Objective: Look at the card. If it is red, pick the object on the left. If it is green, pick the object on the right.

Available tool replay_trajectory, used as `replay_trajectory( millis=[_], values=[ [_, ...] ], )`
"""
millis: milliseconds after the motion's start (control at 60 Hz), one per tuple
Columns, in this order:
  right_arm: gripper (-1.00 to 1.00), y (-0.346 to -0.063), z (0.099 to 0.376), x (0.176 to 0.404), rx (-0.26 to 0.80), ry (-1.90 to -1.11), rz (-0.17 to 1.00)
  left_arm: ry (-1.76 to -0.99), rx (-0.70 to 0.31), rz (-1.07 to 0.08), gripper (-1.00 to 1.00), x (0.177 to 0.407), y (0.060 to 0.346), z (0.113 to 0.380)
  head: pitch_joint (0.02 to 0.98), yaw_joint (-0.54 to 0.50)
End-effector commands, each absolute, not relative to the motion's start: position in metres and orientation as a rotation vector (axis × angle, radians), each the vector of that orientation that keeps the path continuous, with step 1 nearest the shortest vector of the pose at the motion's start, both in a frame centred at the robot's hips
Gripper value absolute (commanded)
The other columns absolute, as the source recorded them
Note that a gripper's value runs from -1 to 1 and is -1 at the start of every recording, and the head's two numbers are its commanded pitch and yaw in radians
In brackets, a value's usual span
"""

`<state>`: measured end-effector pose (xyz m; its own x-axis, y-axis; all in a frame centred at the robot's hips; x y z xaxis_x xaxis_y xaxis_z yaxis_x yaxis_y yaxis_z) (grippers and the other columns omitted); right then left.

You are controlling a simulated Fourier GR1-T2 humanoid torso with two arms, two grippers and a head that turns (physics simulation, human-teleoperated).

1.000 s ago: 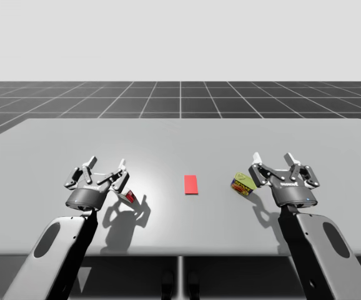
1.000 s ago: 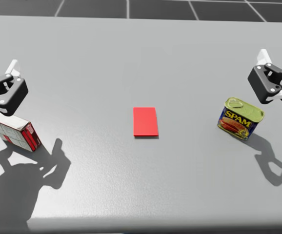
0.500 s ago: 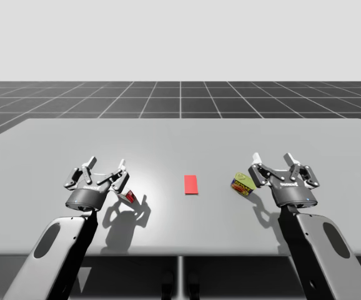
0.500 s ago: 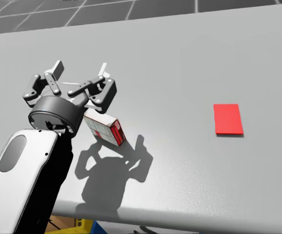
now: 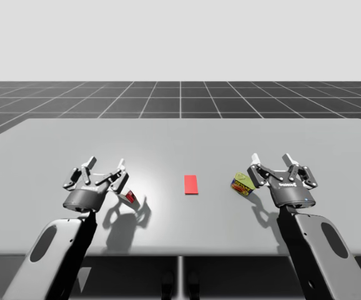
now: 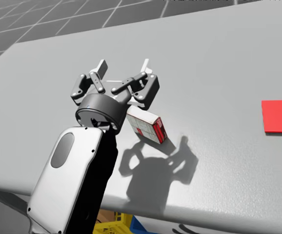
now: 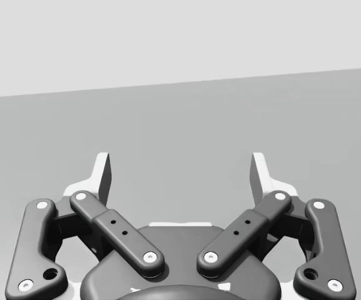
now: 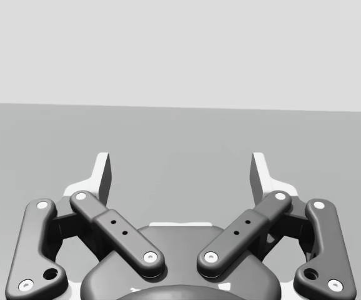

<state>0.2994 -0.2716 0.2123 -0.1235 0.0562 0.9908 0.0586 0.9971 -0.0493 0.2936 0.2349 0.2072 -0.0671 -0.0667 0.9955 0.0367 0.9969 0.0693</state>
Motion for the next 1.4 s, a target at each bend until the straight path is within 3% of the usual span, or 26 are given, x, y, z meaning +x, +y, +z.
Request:
replay_trajectory(
  millis=[17,150,333,650,983,1400],
  values=[
    [-1.00,-0.272,0.212,0.299,-0.088,-1.694,-0.004,-1.639,-0.032,-0.065,-1.00,0.283,0.233,0.222,0.839,0.38],
    [-1.00,-0.273,0.211,0.300,-0.087,-1.692,-0.005,-1.632,-0.029,-0.154,-1.00,0.257,0.230,0.234,0.840,0.38],
    [-1.00,-0.273,0.211,0.300,-0.087,-1.692,-0.007,-1.605,-0.114,-0.272,-1.00,0.222,0.229,0.231,0.836,0.38],
    [-1.00,-0.274,0.211,0.301,-0.090,-1.694,-0.009,-1.495,-0.184,-0.352,-1.00,0.187,0.258,0.181,0.836,0.37],
    [-1.00,-0.274,0.211,0.302,-0.092,-1.697,-0.006,-1.433,-0.210,-0.328,-1.00,0.198,0.261,0.144,0.834,0.37],
    [-1.00,-0.275,0.210,0.302,-0.097,-1.698,-0.005,-1.405,-0.189,-0.263,-1.00,0.233,0.252,0.132,0.833,0.36]
  ],
)
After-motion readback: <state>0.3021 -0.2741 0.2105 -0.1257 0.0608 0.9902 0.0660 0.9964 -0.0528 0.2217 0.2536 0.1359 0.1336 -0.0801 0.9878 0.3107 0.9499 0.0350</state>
